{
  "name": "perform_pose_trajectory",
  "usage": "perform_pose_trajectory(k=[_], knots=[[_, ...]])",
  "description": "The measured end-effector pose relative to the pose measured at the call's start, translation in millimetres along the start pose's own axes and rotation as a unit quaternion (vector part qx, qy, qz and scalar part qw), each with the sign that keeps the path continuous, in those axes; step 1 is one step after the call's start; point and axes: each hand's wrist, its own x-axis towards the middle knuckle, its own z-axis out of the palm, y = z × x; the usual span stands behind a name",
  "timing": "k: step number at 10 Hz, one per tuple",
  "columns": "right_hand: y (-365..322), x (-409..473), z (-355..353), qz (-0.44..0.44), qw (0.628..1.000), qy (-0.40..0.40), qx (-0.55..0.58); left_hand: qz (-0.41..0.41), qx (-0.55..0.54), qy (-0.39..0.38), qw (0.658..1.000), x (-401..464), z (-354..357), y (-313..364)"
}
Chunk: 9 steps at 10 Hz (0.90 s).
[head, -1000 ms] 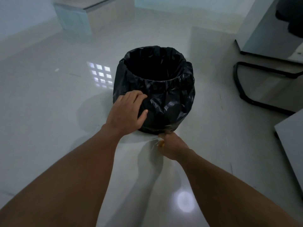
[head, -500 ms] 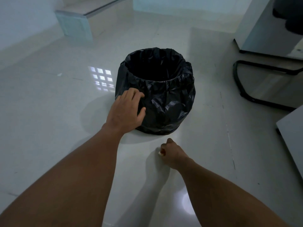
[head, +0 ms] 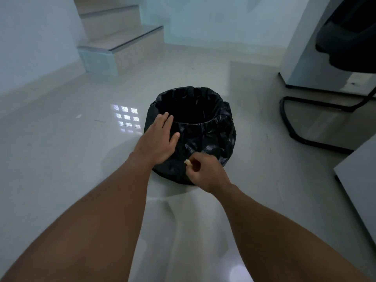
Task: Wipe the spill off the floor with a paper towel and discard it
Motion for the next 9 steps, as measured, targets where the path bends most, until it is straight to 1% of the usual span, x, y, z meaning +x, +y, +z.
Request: perform_pose_trajectory(k=[1, 2, 4, 5, 6, 8, 9], knots=[[-4, 5, -12, -0.007, 0.995, 0.098, 0.021, -0.002, -0.002, -0.008, 1.000, 0, -1, -1], [-9, 20, -29, -0.004, 0.986, 0.165, 0.031, 0.004, 0.009, -0.013, 1.000, 1, -2, 0], [-20, 61, -55, 0.029, 0.975, 0.210, 0.065, 0.024, 0.016, -0.023, 0.999, 11, -11, 4], [-23, 77, -60, 0.028, 0.971, 0.227, 0.075, 0.030, 0.031, -0.028, 0.999, 16, -11, 0], [-23, 89, -61, 0.037, 0.975, 0.207, 0.070, 0.016, 0.032, -0.017, 0.999, 16, -11, -8], [-15, 99, -61, 0.050, 0.989, 0.125, 0.069, 0.004, 0.033, -0.026, 0.999, 25, -9, -14], [-24, 112, -84, 0.074, 0.983, 0.149, 0.074, 0.019, 0.051, -0.035, 0.998, 29, -4, -13]])
